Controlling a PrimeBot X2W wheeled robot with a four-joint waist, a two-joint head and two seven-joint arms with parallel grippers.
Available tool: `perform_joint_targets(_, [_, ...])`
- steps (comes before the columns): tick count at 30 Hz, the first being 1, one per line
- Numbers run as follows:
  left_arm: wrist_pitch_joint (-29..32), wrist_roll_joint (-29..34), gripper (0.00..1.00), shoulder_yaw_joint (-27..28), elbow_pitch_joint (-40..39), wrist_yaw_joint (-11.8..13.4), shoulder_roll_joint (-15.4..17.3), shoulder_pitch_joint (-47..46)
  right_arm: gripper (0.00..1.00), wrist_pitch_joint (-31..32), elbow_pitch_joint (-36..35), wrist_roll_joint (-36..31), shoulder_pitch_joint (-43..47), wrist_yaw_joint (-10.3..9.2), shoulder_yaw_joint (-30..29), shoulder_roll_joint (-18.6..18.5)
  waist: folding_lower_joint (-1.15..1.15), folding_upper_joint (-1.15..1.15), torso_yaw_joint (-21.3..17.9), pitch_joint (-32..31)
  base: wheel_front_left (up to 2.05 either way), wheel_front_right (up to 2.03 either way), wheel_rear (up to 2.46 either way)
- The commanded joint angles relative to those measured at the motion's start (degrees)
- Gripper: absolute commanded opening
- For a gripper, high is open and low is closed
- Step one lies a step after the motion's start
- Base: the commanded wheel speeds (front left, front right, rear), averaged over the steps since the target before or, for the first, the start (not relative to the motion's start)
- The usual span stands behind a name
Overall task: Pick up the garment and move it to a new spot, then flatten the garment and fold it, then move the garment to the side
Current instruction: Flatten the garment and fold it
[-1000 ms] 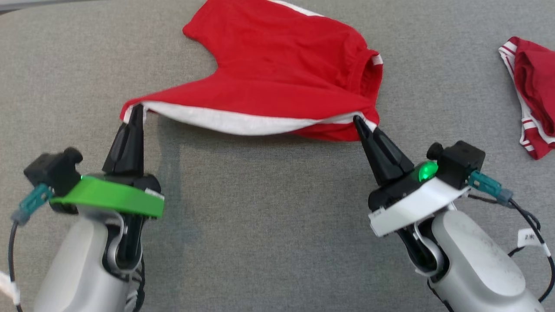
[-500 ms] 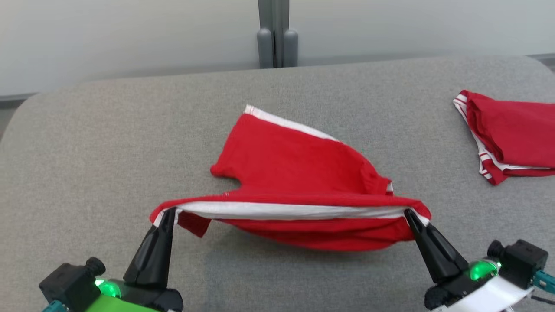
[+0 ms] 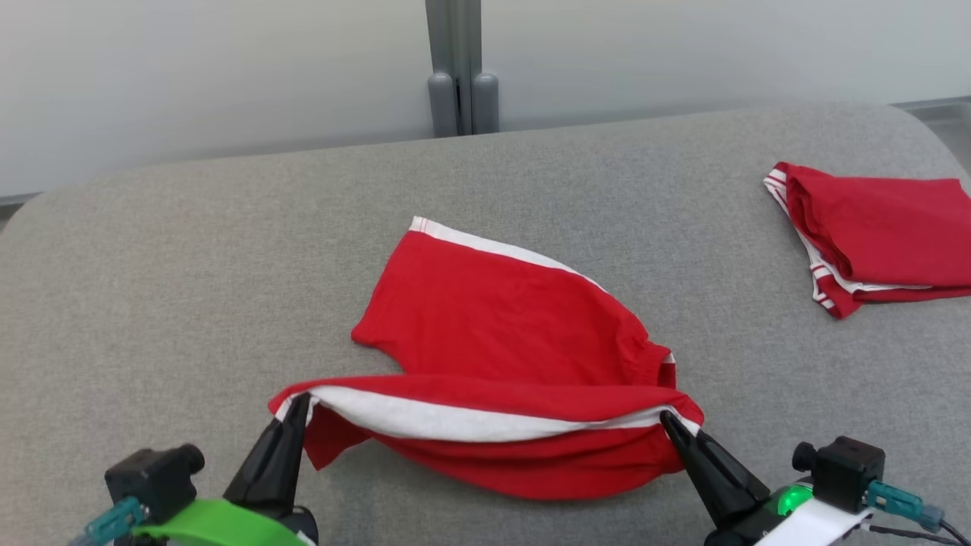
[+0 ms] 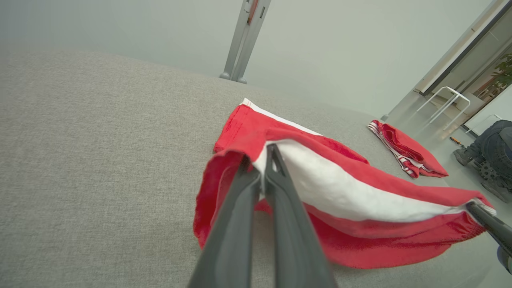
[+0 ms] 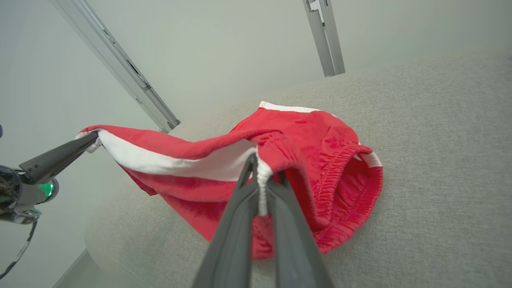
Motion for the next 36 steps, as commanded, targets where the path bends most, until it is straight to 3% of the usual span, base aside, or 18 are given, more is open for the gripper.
perform_joint_targets(1, [-0.03, -0.46, 0.0, 0.28, 1.71, -0.71, -0.19, -3.11, 0.0, -0.16, 1.01, -0.06, -1.63, -0.08, 0.32, 0.69, 0.0, 0.0, -1.55, 2.23, 0.0, 0.0, 0.0])
perform_joint_targets(10, [1.96, 3.26, 0.0, -2.13, 17.21, -4.6, -0.53, -19.87, 0.0, -0.15, 8.52, -1.77, -8.32, -0.07, -2.66, 10.46, 0.0, 0.0, -5.71, 8.7, 0.0, 0.0, 0.0])
perform_joint_targets(15, [2.76, 4.68, 0.0, -3.77, 28.09, -6.74, -2.64, -30.34, 0.0, -0.16, 13.48, -3.55, -11.81, -0.06, -4.72, 16.52, 0.0, 0.0, -7.29, 11.97, 0.0, 0.0, 0.0])
perform_joint_targets(23, [1.86, 6.37, 0.0, -5.3, 43.65, -8.58, -6.2, -42.99, 0.0, -0.16, 17.29, -5.73, -15.07, -0.07, -6.82, 20.34, 0.0, 0.0, -9.0, 14.38, 0.0, 0.0, 0.0])
perform_joint_targets(33, [0.33, 7.24, 0.0, -6.16, 57.47, -9.48, -8.83, -53.11, 0.0, -0.16, 18.62, -5.63, -17.74, -0.06, -6.38, 21.69, 0.0, 0.0, -11.31, 16.52, 0.0, 0.0, 0.0])
perform_joint_targets(36, [0.51, 7.46, 0.0, -6.28, 61.13, -8.76, -9.08, -55.24, 0.0, -0.16, 19.26, -6.35, -18.78, -0.07, -5.98, 21.81, 0.0, 0.0, -11.76, 16.92, 0.0, 0.0, 0.0])
